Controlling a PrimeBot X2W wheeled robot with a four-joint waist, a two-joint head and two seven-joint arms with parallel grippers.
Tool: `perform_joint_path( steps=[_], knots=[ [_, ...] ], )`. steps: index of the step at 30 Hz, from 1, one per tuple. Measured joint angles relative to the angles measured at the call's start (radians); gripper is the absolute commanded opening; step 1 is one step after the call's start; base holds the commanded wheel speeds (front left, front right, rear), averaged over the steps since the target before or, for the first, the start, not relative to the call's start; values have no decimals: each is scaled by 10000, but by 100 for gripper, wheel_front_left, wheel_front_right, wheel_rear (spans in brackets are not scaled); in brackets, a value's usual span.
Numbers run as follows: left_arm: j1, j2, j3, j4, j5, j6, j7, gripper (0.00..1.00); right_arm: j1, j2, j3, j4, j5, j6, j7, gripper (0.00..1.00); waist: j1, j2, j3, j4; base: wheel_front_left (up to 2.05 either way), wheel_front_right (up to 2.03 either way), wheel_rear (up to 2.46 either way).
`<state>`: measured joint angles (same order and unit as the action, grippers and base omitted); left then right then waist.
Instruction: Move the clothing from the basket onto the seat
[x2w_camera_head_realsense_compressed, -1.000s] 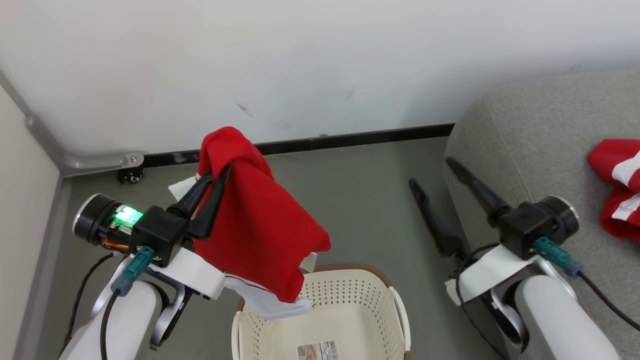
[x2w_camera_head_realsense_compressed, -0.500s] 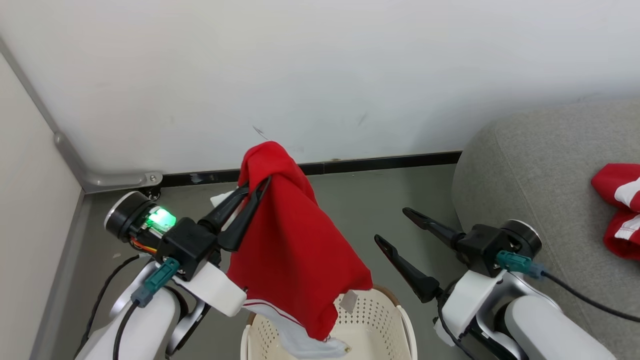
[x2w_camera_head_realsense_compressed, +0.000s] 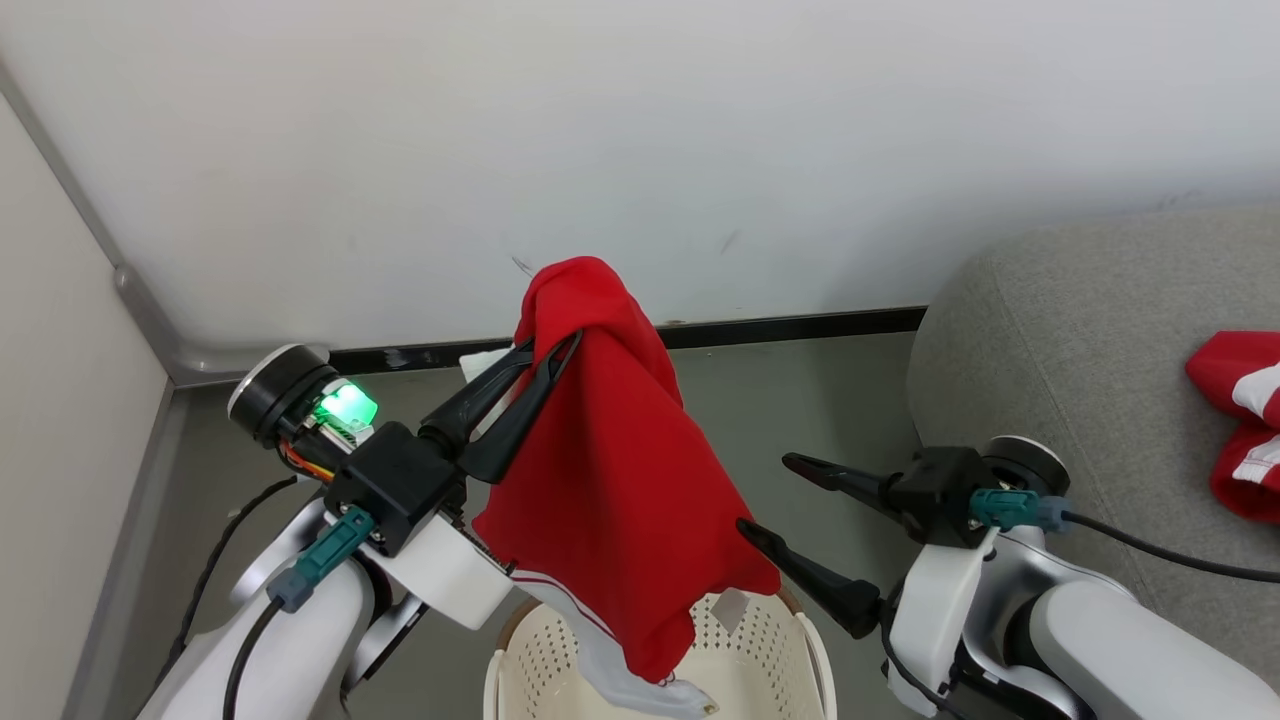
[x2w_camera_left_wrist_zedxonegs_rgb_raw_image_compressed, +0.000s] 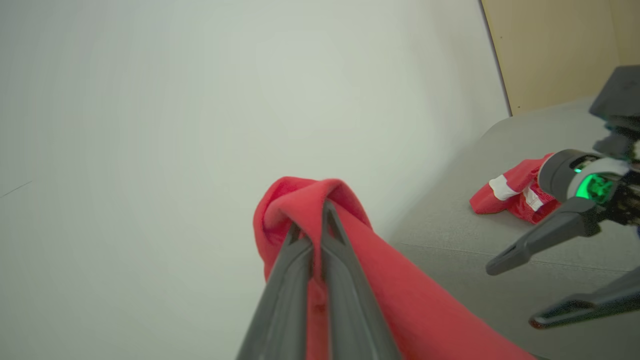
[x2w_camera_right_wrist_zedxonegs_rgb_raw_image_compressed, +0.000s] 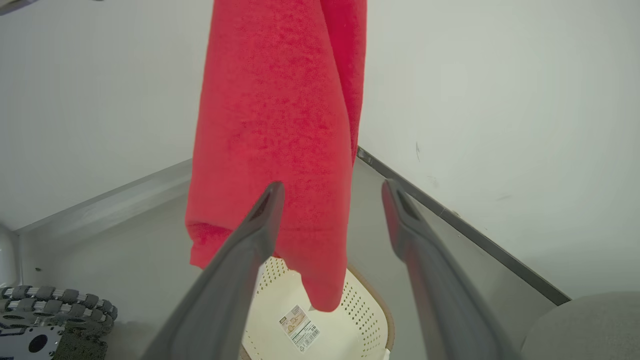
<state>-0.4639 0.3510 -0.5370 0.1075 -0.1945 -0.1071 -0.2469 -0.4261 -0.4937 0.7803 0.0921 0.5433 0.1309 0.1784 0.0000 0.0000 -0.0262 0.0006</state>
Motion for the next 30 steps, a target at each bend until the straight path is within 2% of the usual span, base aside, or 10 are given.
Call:
perform_joint_path(
  steps=[14,30],
  knots=[
    [-403,27,-272,-297,-130,-88,121,0,-537,-439,794,-345,725,0,146,100,1,0,125,77,0,0,0],
    [-808,-167,-765,-493,-174,-123,297,0,-1663,-127,1820,328,1266,0,-201,100,1,0,197,330,0,0,0]
  ],
)
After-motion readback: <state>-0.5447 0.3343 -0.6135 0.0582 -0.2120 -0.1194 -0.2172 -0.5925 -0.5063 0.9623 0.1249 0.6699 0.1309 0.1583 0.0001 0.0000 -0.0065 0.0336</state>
